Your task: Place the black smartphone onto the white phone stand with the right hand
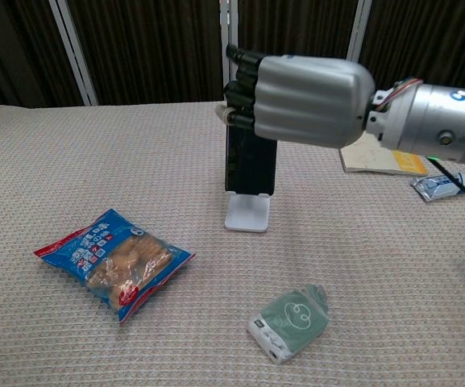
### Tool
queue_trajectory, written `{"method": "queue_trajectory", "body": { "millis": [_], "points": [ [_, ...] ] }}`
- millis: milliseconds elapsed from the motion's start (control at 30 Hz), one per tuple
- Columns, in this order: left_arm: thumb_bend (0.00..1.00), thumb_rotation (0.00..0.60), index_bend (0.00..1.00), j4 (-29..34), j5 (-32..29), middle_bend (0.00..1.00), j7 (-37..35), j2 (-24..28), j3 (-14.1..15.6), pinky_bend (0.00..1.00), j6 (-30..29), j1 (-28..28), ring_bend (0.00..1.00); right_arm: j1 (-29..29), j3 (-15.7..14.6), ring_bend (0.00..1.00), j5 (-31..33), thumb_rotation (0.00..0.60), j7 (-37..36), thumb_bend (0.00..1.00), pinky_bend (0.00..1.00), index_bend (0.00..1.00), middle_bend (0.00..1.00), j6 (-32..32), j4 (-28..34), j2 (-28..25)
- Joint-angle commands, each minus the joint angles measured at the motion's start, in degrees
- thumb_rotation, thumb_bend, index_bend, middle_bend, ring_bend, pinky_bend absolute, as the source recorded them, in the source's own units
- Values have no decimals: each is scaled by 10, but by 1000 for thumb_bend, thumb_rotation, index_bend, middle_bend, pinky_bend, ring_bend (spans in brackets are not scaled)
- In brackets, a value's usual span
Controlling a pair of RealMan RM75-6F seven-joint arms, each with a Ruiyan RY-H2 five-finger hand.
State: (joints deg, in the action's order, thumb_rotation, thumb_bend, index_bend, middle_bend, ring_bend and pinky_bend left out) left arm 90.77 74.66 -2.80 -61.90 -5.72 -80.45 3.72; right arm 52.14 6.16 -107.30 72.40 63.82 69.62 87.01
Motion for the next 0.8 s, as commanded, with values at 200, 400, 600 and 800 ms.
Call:
{"method": "queue_trajectory", "body": {
  "millis": [200,400,600,800],
  "points": [
    [0,600,0,10,42,0,-13,6,7,0,-38,-11,0,-169,3,53,146,600,-257,1,18,31,23,159,136,-119],
    [0,600,0,15,81,0,-12,4,14,0,-78,-22,0,-259,-14,0,248,600,-411,0,0,0,0,176,230,-171],
    [0,600,0,14,98,0,-21,4,21,0,-92,-29,0,-316,-52,0,243,600,-501,0,0,0,0,205,228,-181],
    [0,600,0,14,104,0,-36,10,24,0,-100,-34,0,-359,-75,0,246,600,-566,0,0,0,0,224,190,-168]
  ]
}}
